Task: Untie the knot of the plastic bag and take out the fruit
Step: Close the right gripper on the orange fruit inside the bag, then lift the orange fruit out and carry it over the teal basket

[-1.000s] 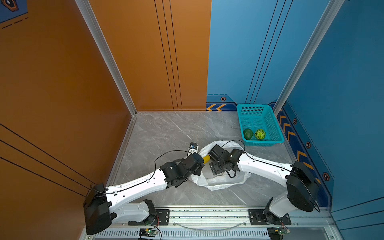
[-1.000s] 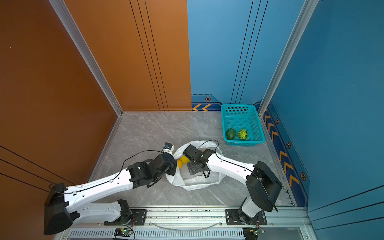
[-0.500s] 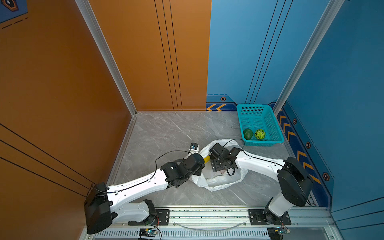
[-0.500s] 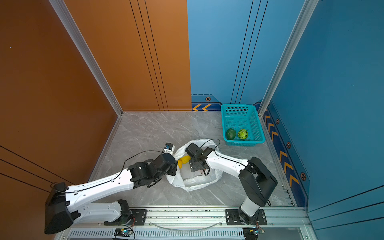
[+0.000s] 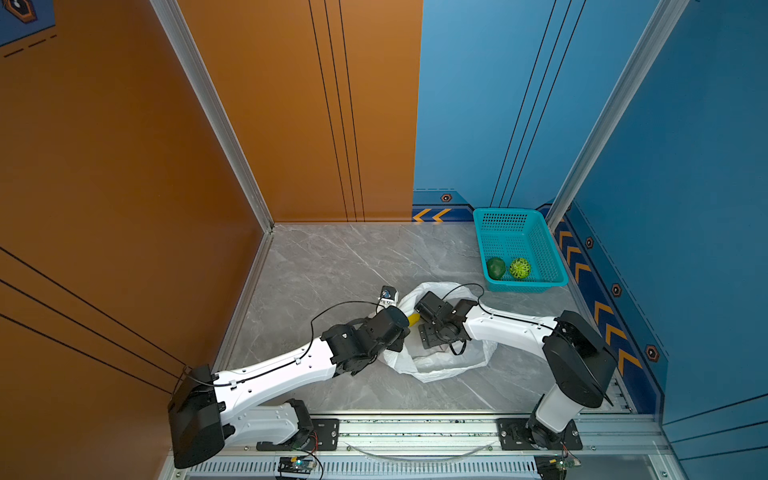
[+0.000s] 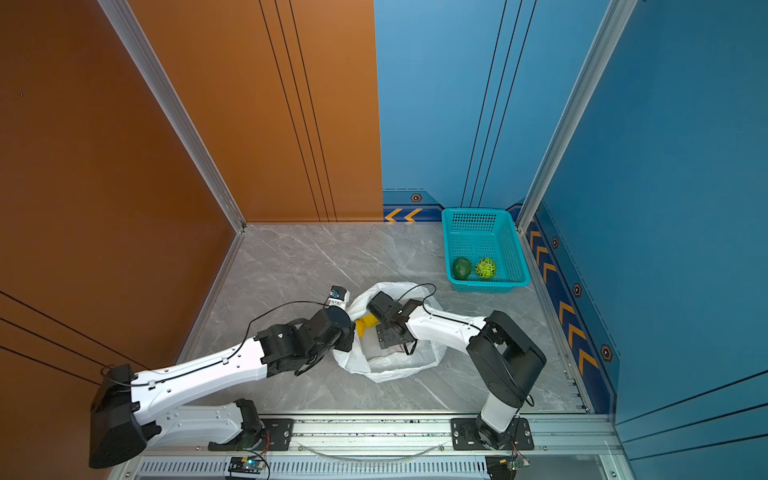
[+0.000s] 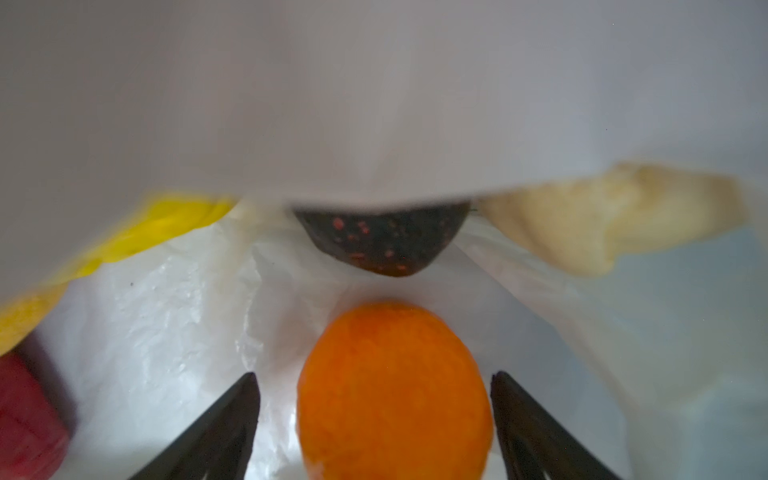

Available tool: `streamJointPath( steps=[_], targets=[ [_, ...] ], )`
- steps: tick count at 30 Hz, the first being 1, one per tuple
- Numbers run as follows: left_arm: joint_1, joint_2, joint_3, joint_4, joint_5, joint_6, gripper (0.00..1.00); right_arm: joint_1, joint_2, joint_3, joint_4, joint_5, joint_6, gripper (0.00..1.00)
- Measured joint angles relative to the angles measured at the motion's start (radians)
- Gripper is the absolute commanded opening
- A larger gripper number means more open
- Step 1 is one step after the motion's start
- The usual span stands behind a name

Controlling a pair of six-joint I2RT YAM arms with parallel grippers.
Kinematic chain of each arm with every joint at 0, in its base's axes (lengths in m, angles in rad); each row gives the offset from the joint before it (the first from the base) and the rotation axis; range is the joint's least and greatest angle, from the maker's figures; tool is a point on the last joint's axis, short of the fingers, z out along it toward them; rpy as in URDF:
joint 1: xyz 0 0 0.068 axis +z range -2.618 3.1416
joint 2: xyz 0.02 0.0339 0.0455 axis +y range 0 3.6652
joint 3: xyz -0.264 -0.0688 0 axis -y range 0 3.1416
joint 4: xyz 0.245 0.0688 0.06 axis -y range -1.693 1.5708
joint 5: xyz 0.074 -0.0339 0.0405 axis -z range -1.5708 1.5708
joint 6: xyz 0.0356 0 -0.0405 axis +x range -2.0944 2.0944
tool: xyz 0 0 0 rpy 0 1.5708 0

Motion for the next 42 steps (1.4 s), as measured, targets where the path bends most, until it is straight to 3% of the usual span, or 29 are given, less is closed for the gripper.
streamJointPath(
  steps=[5,12,33,42],
  targets=[
    [-0.005,0.000,0.000,0.000,0.000,0.000,0.00,0.007,0.043,0.002,0.008,0.001,0.007,0.59],
    [-0.005,0.000,0.000,0.000,0.000,0.000,0.00,0.025,0.024,0.002,0.011,0.013,0.018,0.49],
    [0.005,0.000,0.000,0.000,0.000,0.005,0.00,0.130,-0.351,0.001,-0.097,-0.077,0.033,0.47],
    [0.026,0.019,0.032,0.000,0.000,0.020,0.00,0.223,-0.381,0.083,-0.225,-0.138,0.032,0.47]
  ],
)
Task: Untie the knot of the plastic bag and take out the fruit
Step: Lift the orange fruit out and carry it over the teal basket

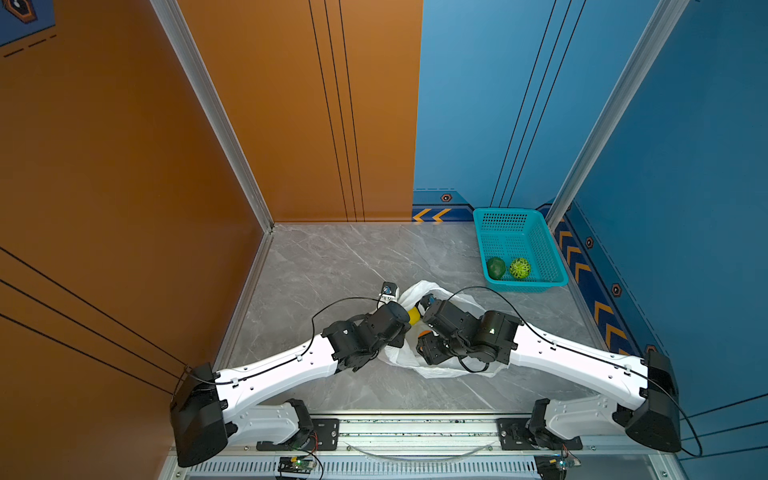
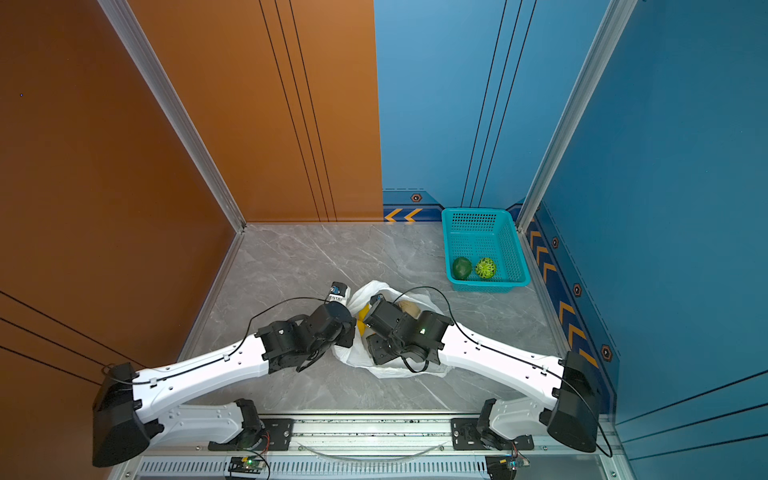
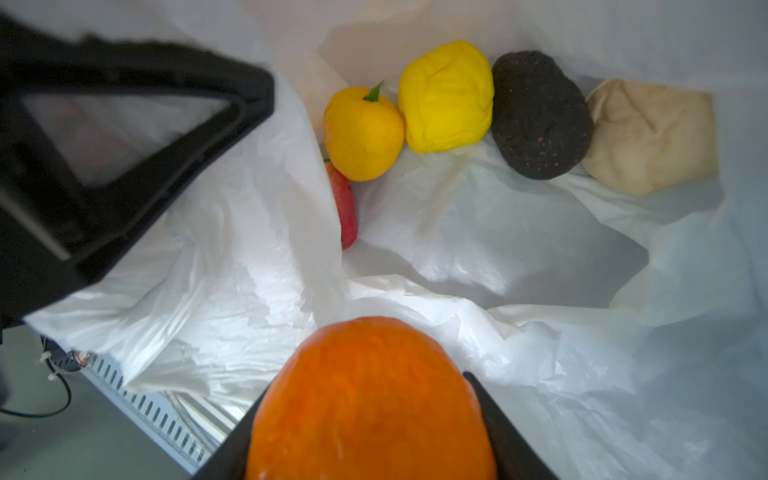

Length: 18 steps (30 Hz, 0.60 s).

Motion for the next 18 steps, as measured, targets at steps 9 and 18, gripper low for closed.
streamJointPath(
  steps=[9,18],
  targets=[
    [0.017,0.000,0.000,-0.001,0.000,0.007,0.00,0.017,-0.028,0.106,-0.137,-0.039,-0.004,0.47],
    [0.022,0.001,0.000,-0.001,0.000,0.008,0.00,-0.248,-0.121,0.315,-0.210,-0.144,-0.072,0.47]
  ],
)
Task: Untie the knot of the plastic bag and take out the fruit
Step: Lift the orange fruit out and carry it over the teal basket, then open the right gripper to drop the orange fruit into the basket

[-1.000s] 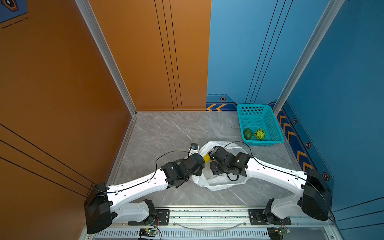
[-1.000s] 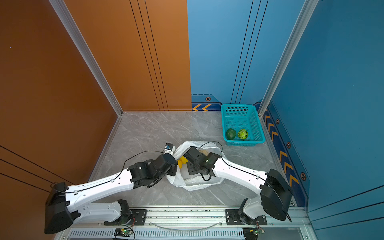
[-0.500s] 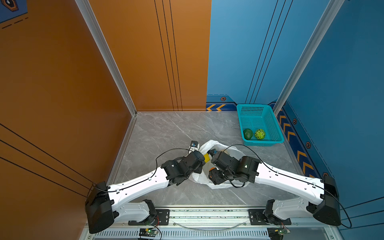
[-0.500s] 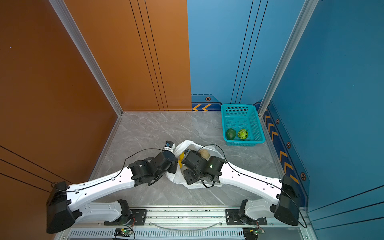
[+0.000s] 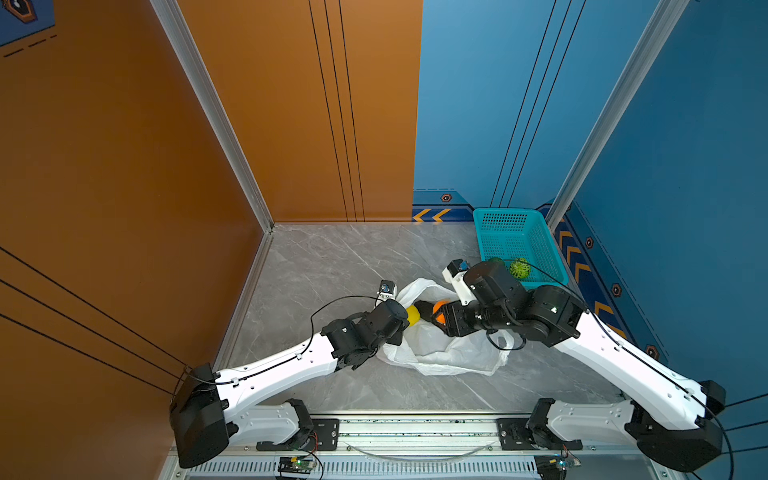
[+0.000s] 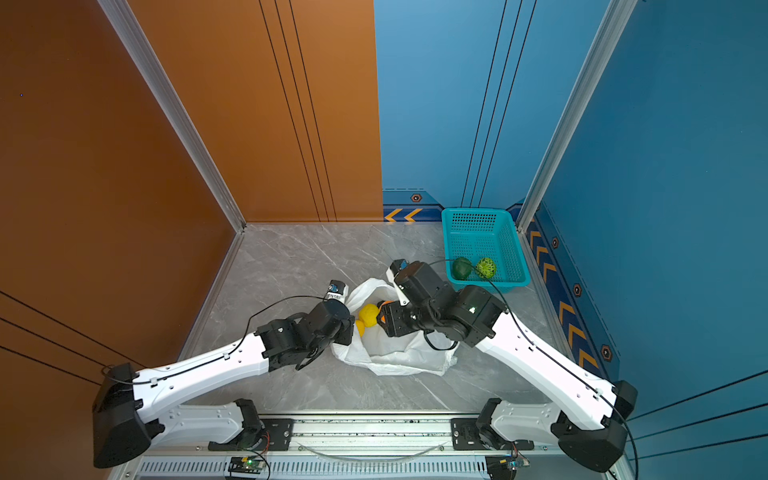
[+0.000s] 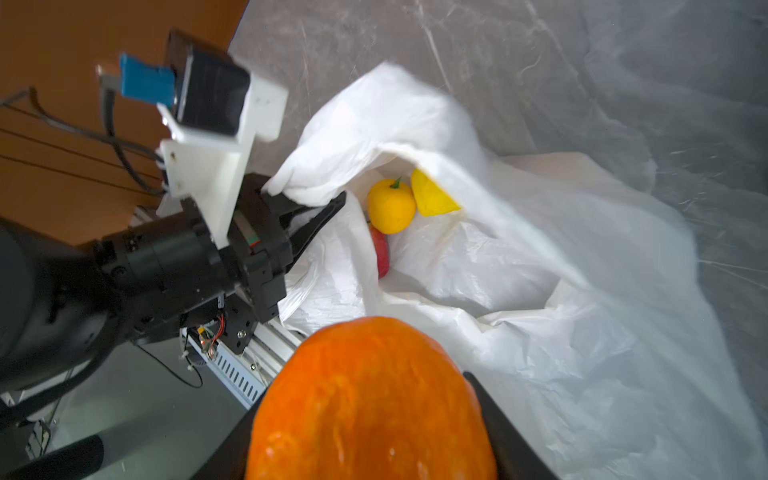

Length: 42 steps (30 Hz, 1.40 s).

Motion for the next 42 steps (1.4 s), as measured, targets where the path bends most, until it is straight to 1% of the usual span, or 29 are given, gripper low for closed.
streamJointPath(
  steps=[2,3,5,10,13,16,19,23,28,32,36,37,40,42],
  targets=[
    [0.000,0.000,0.000,0.000,0.001,0.000,0.00,-0.118,-0.006,0.024,-0.008,-0.037,-0.024,0.47],
    [0.000,0.000,0.000,0.000,0.001,0.000,0.00,-0.161,-0.006,0.031,-0.009,-0.045,-0.034,0.47],
    [0.000,0.000,0.000,0.000,0.003,0.000,0.00,-0.299,-0.005,0.040,-0.010,-0.076,-0.063,0.48],
    [0.000,0.000,0.000,0.000,0.004,-0.001,0.00,-0.583,0.026,0.043,-0.006,-0.114,-0.135,0.48],
    [0.000,0.000,0.000,0.000,0.004,-0.001,0.00,-0.708,0.086,0.040,0.038,-0.126,-0.164,0.48],
    [0.000,0.001,0.000,0.000,0.008,-0.001,0.00,-0.791,0.177,0.034,0.105,-0.126,-0.184,0.48],
    [0.000,0.002,0.000,0.000,0.011,-0.001,0.00,-0.845,0.296,0.037,0.178,-0.126,-0.192,0.48],
    [-0.001,0.002,0.000,0.000,0.011,-0.001,0.00,-0.890,0.465,0.061,0.258,-0.122,-0.191,0.49],
    [-0.006,0.002,0.000,0.000,0.011,-0.008,0.00,-0.921,0.672,0.171,0.318,-0.101,-0.187,0.51],
    [-0.008,0.002,0.000,0.000,0.011,-0.010,0.00,-0.929,0.794,0.258,0.344,-0.098,-0.179,0.54],
    [-0.008,0.000,0.000,0.000,0.011,-0.012,0.00,-0.930,0.883,0.338,0.338,-0.095,-0.179,0.65],
    [-0.008,-0.002,0.000,0.000,0.010,-0.012,0.00,-0.930,0.901,0.357,0.340,-0.092,-0.176,0.70],
    [-0.008,-0.008,0.000,0.000,0.010,-0.013,0.00,-0.929,0.921,0.371,0.337,-0.077,-0.174,0.80],
    [-0.008,-0.011,0.000,0.000,0.010,-0.013,0.00,-0.928,0.919,0.371,0.334,-0.071,-0.174,0.84]
  ],
)
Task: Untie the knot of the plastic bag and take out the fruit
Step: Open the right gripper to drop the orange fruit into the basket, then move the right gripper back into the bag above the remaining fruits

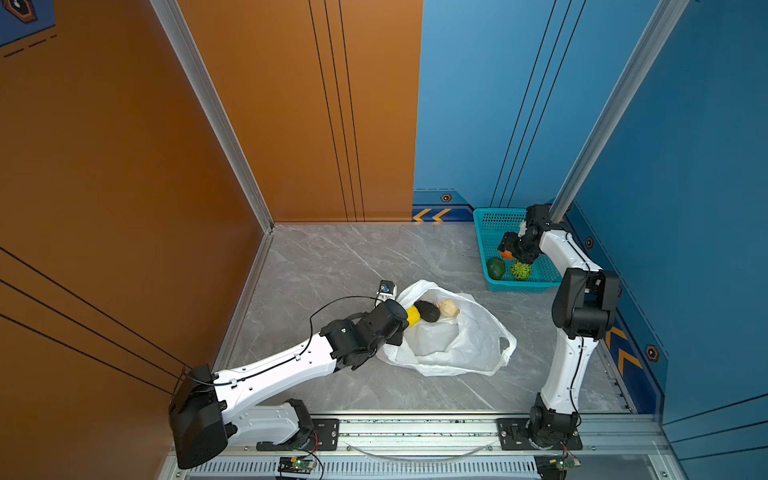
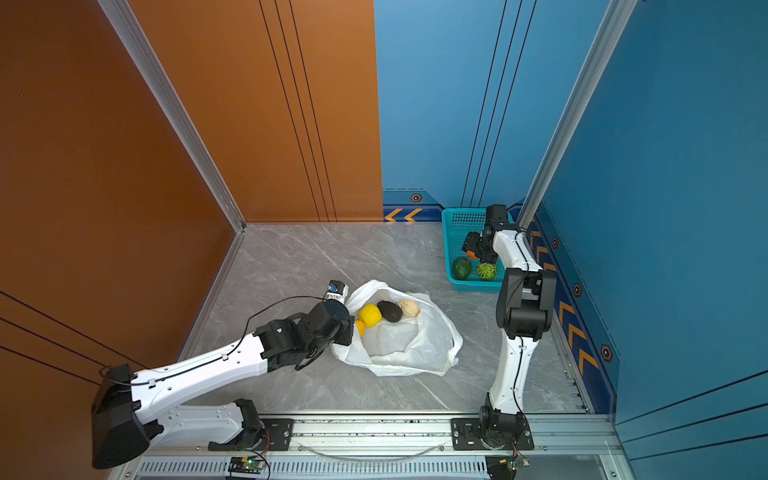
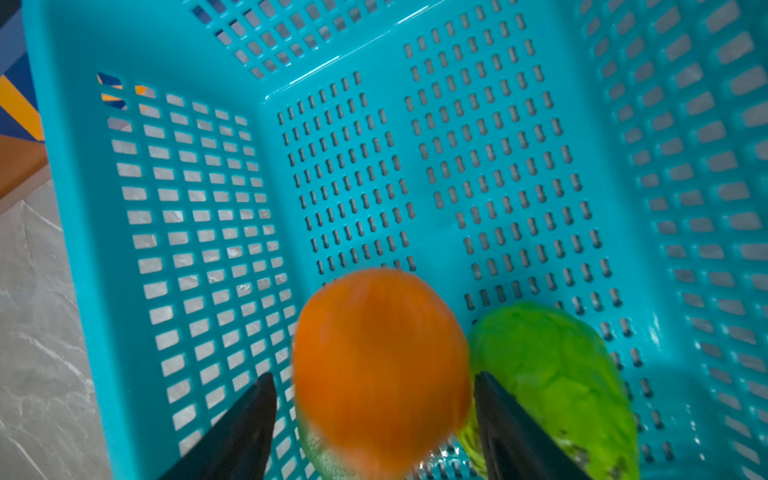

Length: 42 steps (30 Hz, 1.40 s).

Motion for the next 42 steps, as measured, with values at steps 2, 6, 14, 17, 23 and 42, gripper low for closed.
streamJointPath(
  steps=[2,6,14,17,23,42],
  targets=[
    [0.000,-0.003,0.000,0.000,0.000,-0.003,0.00,0.002,-0.002,0.000,-0.001,0.010,0.000,0.87],
    [0.000,-0.005,0.000,0.000,0.000,-0.003,0.00,0.011,-0.009,-0.001,-0.004,0.025,-0.003,0.95],
    [0.000,-0.008,-0.001,0.000,0.000,-0.003,0.00,0.046,-0.138,-0.039,-0.016,0.024,-0.014,1.00],
    [0.000,-0.013,-0.001,0.000,0.000,-0.003,0.00,0.068,-0.208,-0.066,-0.044,0.024,-0.018,1.00],
    [-0.001,-0.015,-0.001,-0.001,-0.002,-0.003,0.00,0.164,-0.368,-0.126,-0.119,0.043,-0.037,1.00],
    [-0.001,-0.021,-0.001,-0.007,-0.003,-0.002,0.00,0.853,-0.867,-0.261,-0.341,0.272,0.095,1.00]
  ],
)
